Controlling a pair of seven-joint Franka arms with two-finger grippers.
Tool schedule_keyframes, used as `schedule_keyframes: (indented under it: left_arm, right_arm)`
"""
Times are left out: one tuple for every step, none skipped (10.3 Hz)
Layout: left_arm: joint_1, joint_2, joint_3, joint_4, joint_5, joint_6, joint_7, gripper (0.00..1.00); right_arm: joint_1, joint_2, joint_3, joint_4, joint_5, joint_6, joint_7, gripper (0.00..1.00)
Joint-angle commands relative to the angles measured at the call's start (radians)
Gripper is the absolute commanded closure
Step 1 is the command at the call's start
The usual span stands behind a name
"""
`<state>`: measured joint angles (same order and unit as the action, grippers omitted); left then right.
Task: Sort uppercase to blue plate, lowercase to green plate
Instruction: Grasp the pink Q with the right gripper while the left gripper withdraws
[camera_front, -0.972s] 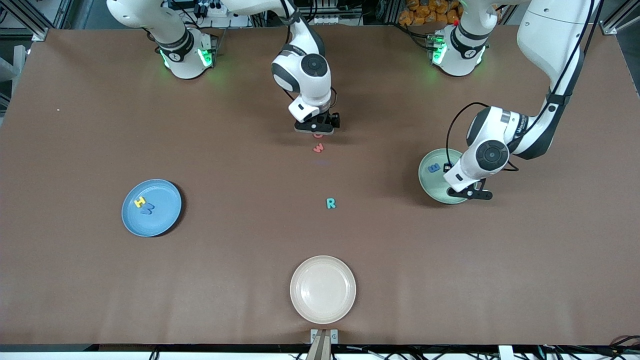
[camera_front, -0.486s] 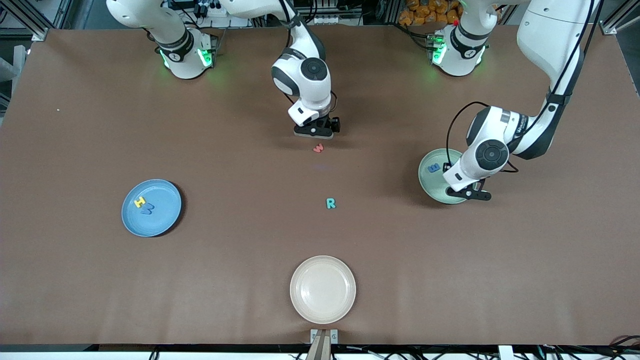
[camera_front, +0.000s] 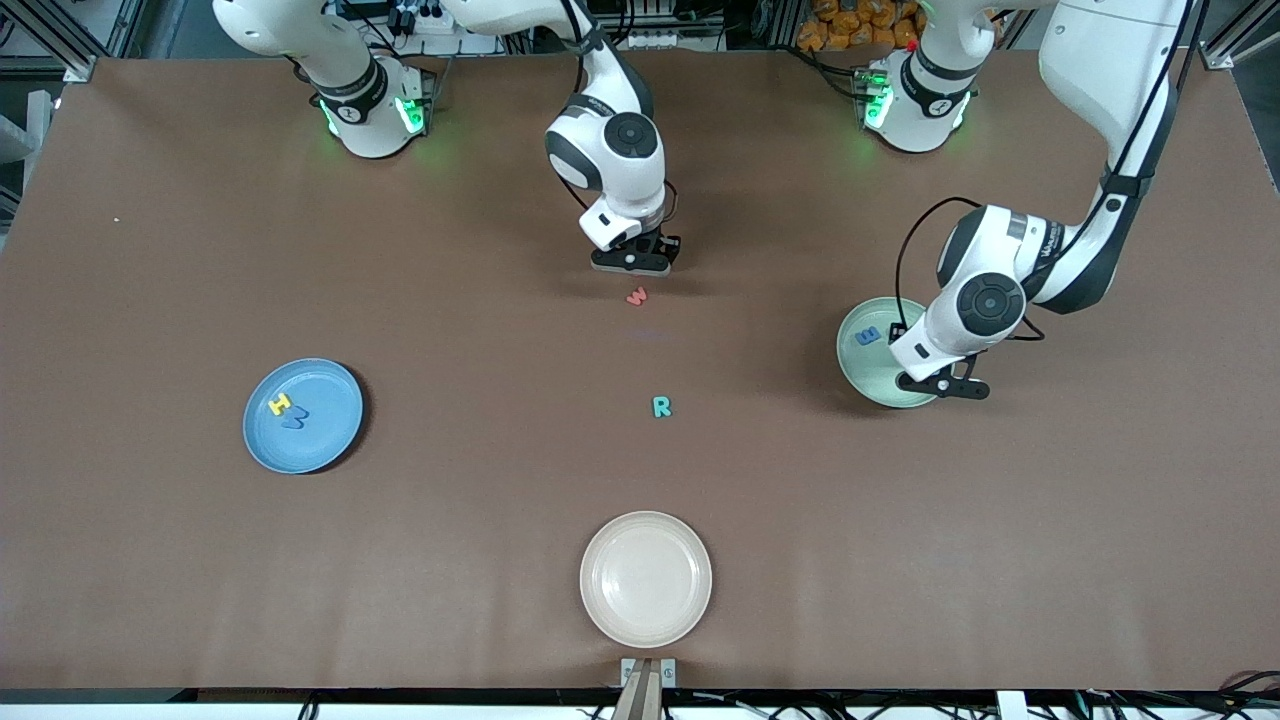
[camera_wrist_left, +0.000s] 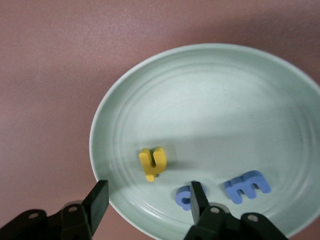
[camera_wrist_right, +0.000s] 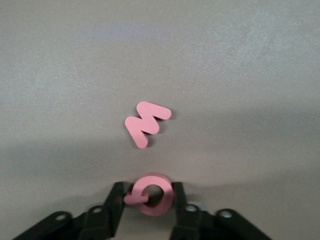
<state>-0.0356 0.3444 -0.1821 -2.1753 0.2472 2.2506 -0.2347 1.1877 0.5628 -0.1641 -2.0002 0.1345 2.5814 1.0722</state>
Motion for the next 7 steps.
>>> schedule_keyframes:
  left_arm:
    - [0.002,-0.044,-0.023,0.015,-0.077,-0.086,-0.002,0.26]
    - [0.003,-0.064,-0.039,0.018,-0.109,-0.133,-0.003,0.26]
    - [0.002,-0.074,-0.059,0.028,-0.146,-0.157,-0.021,0.24]
    - [0.002,-0.074,-0.071,0.041,-0.167,-0.166,-0.058,0.19]
    - [0.000,-0.073,-0.085,0.052,-0.219,-0.166,-0.096,0.19]
    - [-0.004,-0.068,-0.094,0.070,-0.288,-0.166,-0.119,0.19]
    - [-0.016,-0.061,-0.094,0.090,-0.340,-0.166,-0.141,0.19]
  right_arm:
    - [0.012,0.019,-0.005,0.009,-0.013,0.011,0.020,1.00]
    - [0.010,0.017,-0.005,0.011,-0.015,0.011,0.020,1.00]
    - [0.007,0.011,-0.005,0.009,-0.015,0.010,0.018,1.00]
    - [0.006,-0.001,-0.015,0.009,-0.015,0.006,0.018,1.00]
    - [0.006,-0.021,-0.034,0.009,-0.015,0.000,0.015,1.00]
    - [0.000,-0.041,-0.050,0.009,-0.016,-0.009,0.005,1.00]
    - [0.001,-0.053,-0.081,0.009,-0.018,-0.012,-0.015,1.00]
